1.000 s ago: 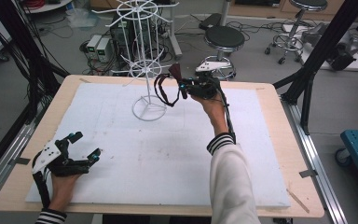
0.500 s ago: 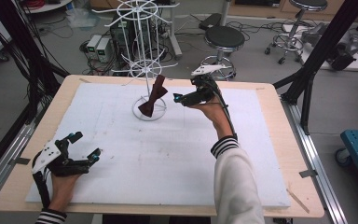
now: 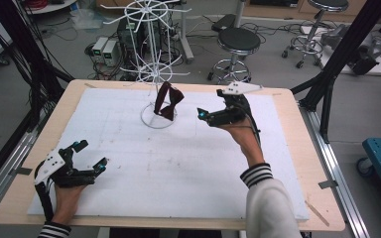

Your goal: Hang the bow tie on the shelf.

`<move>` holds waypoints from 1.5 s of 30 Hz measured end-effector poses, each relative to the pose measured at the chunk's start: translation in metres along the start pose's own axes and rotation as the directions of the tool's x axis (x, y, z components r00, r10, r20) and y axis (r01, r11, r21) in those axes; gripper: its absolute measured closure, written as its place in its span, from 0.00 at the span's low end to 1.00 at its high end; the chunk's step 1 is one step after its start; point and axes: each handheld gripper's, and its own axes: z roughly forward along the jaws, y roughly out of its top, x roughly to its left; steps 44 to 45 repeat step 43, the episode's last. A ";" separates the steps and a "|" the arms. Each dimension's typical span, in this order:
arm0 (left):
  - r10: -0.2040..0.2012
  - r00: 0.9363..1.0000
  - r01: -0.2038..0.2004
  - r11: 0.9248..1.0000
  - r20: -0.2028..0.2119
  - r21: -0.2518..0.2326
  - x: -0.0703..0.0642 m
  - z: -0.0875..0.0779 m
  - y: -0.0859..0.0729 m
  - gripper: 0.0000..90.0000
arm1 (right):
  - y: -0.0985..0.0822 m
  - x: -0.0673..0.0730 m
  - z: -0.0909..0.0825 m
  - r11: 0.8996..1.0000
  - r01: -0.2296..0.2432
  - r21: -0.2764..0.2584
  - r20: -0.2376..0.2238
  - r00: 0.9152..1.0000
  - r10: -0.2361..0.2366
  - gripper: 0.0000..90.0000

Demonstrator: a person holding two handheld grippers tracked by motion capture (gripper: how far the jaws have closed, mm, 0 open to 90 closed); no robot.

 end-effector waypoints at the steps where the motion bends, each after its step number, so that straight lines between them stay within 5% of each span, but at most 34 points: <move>1: 0.003 1.000 -0.003 1.000 0.001 0.002 0.000 0.000 0.000 0.02 | -0.005 0.003 -0.006 1.000 0.013 0.011 0.025 1.000 -0.013 0.01; 10: 0.007 1.000 -0.007 1.000 -0.002 0.003 0.000 0.000 0.000 0.02 | -0.068 0.023 -0.068 0.998 -0.013 -0.067 0.129 0.991 0.022 0.01; 14: 0.009 1.000 -0.009 1.000 -0.003 0.004 -0.001 0.000 0.000 0.02 | -0.095 0.028 -0.088 0.992 0.001 -0.128 0.173 0.985 0.021 0.01; 20: 0.008 1.000 -0.008 1.000 -0.005 0.004 -0.001 0.000 0.000 0.02 | -0.132 0.029 -0.106 0.974 -0.044 -0.223 0.199 0.976 0.089 0.01; 28: 0.018 1.000 -0.018 1.000 -0.006 0.006 -0.001 0.000 0.000 0.02 | -0.169 0.037 -0.108 0.943 -0.064 -0.328 0.231 0.962 0.146 0.01; 35: 0.017 1.000 -0.017 1.000 -0.005 0.006 -0.002 0.000 0.000 0.02 | -0.181 0.040 -0.099 0.941 -0.054 -0.333 0.266 0.953 0.149 0.01; 45: 0.019 1.000 -0.019 1.000 -0.004 0.004 -0.002 0.000 0.000 0.02 | -0.182 0.039 -0.100 0.938 -0.051 -0.343 0.272 0.950 0.151 0.01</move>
